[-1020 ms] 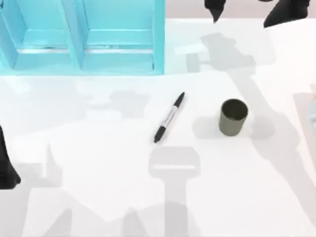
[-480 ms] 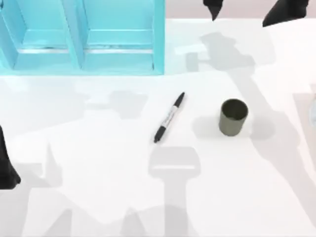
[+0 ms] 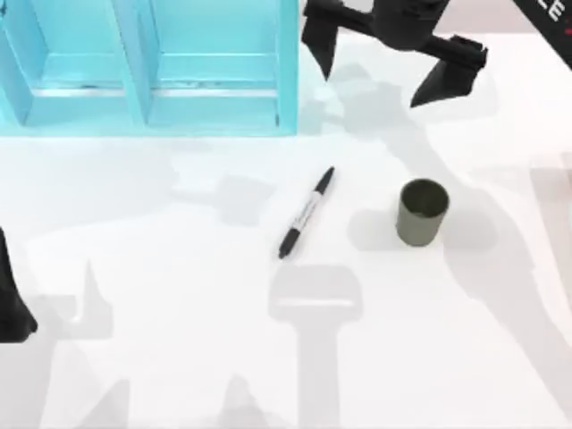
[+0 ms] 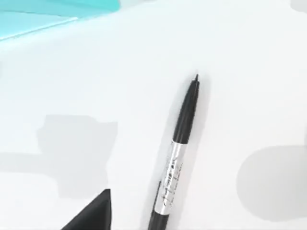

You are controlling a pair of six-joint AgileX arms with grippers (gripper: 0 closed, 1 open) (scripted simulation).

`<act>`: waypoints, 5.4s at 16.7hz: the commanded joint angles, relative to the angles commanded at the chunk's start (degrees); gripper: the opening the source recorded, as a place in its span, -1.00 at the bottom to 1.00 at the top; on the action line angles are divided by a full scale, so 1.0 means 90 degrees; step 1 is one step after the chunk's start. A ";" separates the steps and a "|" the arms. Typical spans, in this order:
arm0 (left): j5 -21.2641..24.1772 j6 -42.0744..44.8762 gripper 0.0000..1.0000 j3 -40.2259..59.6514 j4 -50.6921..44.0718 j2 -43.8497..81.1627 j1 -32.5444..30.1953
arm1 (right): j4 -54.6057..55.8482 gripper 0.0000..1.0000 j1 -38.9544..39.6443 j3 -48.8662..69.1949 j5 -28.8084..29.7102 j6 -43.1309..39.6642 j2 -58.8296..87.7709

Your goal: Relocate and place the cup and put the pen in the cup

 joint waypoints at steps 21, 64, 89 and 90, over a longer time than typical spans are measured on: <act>0.0000 0.0000 1.00 0.0000 0.0000 0.0000 0.0000 | 0.3269 1.00 0.0851 -0.4043 -0.0312 0.2213 -0.0284; 0.0000 0.0000 1.00 0.0000 0.0000 0.0000 0.0000 | 0.2677 -1.00 0.1736 -0.6148 0.0057 0.2888 -0.2962; 0.0000 0.0000 1.00 0.0000 0.0000 0.0000 0.0000 | 1.0949 -1.00 0.2598 -1.0174 0.4972 -0.1954 -0.4606; 0.0000 0.0000 1.00 0.0000 0.0000 0.0000 0.0000 | 1.1493 -1.00 0.2642 -1.0459 0.5306 -0.2270 -0.4711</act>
